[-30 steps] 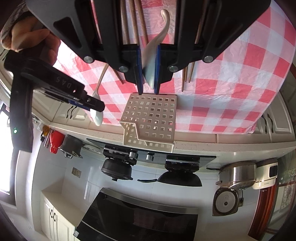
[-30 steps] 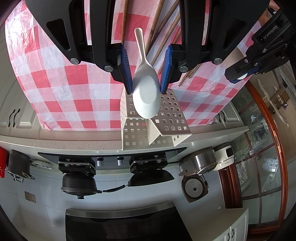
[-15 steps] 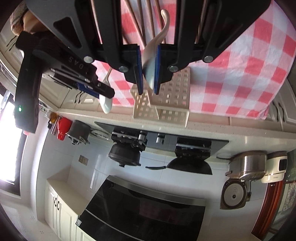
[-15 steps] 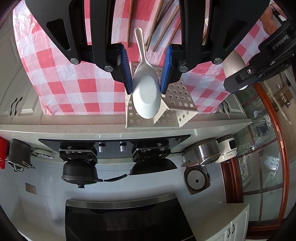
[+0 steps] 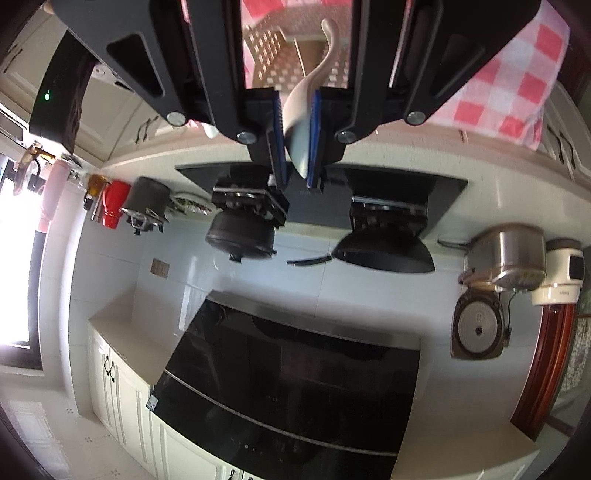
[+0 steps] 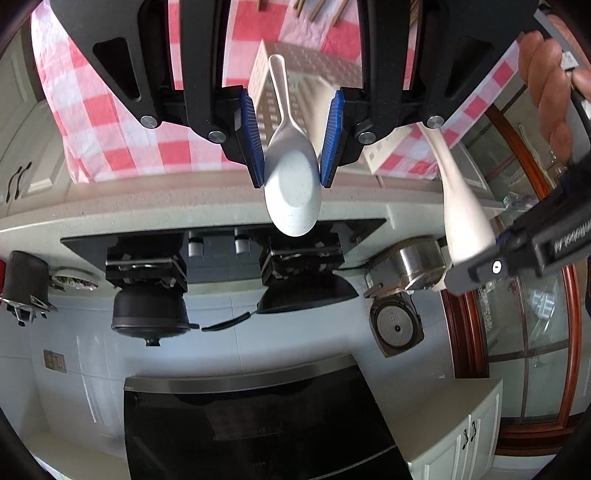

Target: Organize utensils

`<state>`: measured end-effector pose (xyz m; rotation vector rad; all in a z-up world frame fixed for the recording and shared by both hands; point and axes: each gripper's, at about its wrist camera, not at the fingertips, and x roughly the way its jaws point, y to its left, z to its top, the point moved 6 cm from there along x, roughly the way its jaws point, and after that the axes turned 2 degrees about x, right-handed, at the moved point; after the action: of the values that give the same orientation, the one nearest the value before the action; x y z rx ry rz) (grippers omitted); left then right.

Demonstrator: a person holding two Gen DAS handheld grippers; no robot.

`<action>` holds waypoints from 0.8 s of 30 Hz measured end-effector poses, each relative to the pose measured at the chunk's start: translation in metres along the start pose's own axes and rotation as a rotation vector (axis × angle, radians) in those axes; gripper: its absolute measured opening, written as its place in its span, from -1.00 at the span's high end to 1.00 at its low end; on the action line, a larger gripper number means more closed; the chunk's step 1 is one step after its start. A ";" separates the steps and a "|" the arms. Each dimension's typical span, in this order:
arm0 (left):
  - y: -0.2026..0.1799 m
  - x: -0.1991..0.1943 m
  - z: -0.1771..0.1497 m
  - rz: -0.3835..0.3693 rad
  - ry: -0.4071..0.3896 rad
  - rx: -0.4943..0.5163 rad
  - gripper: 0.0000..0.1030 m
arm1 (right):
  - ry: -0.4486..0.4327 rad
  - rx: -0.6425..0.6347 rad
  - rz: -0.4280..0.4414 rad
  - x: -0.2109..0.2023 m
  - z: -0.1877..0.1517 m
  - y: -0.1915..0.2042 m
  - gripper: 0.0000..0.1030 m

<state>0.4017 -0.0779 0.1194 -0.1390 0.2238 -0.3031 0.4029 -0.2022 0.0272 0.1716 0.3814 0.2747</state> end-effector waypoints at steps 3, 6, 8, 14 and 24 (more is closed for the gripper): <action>0.006 0.019 0.005 0.023 -0.012 -0.003 0.78 | -0.003 0.014 0.010 0.016 0.005 -0.001 0.39; 0.015 0.040 -0.005 0.036 0.017 -0.028 0.78 | -0.004 0.020 0.027 0.028 0.011 0.003 0.39; 0.024 0.053 -0.016 0.043 0.050 -0.048 0.78 | -0.009 -0.003 0.031 0.031 0.016 0.007 0.39; 0.044 0.071 -0.053 0.053 0.109 -0.087 0.78 | 0.028 -0.010 0.030 0.044 0.000 0.009 0.39; 0.063 0.063 -0.086 0.113 0.142 -0.108 0.35 | 0.111 -0.002 -0.003 0.049 -0.030 0.003 0.33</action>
<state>0.4577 -0.0463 0.0132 -0.2107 0.3873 -0.1888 0.4345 -0.1811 -0.0162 0.1542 0.4913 0.2822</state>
